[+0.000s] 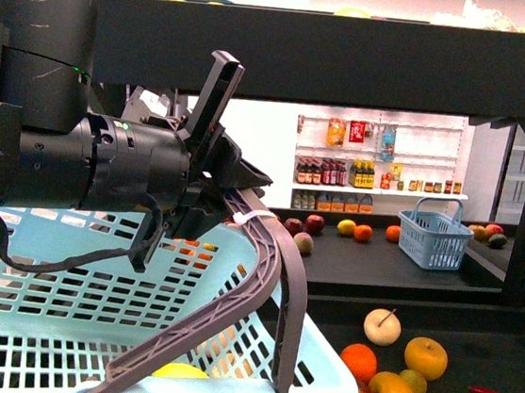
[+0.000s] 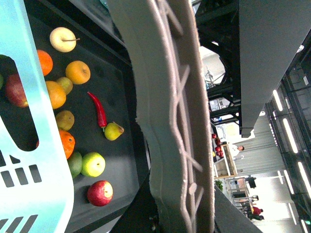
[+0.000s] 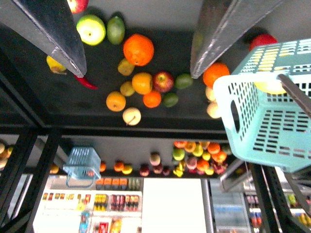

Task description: Pick lemon from shelf

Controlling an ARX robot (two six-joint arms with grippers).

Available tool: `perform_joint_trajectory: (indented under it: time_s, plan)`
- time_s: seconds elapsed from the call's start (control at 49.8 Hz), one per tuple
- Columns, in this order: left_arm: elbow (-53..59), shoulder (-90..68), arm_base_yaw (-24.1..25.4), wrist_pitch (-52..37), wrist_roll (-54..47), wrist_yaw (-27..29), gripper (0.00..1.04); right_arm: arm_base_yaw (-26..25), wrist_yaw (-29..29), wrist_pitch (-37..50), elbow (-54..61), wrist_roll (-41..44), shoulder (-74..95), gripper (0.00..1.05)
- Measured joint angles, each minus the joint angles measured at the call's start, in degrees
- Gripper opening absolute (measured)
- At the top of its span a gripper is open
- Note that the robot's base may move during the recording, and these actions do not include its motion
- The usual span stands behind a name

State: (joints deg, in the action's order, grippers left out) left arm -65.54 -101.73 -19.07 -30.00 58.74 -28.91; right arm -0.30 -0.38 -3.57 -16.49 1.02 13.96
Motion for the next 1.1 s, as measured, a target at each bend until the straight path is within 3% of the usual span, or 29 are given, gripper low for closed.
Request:
perform_joint_trajectory:
  time_s: [0.281,0.783,1.105]
  plan:
    - [0.00,-0.02,0.00,0.00,0.07,-0.04,0.09,0.09,0.15,2.86,12.92,-0.15,-10.34,0.02]
    - [0.00,-0.02,0.00,0.00,0.22,-0.07,0.09,0.15,0.24,3.45,15.63,-0.37,-13.55,0.03]
    - [0.00,-0.02,0.00,0.00,0.24,-0.04,0.09,0.15,0.24,3.45,15.63,-0.37,-13.57,0.51]
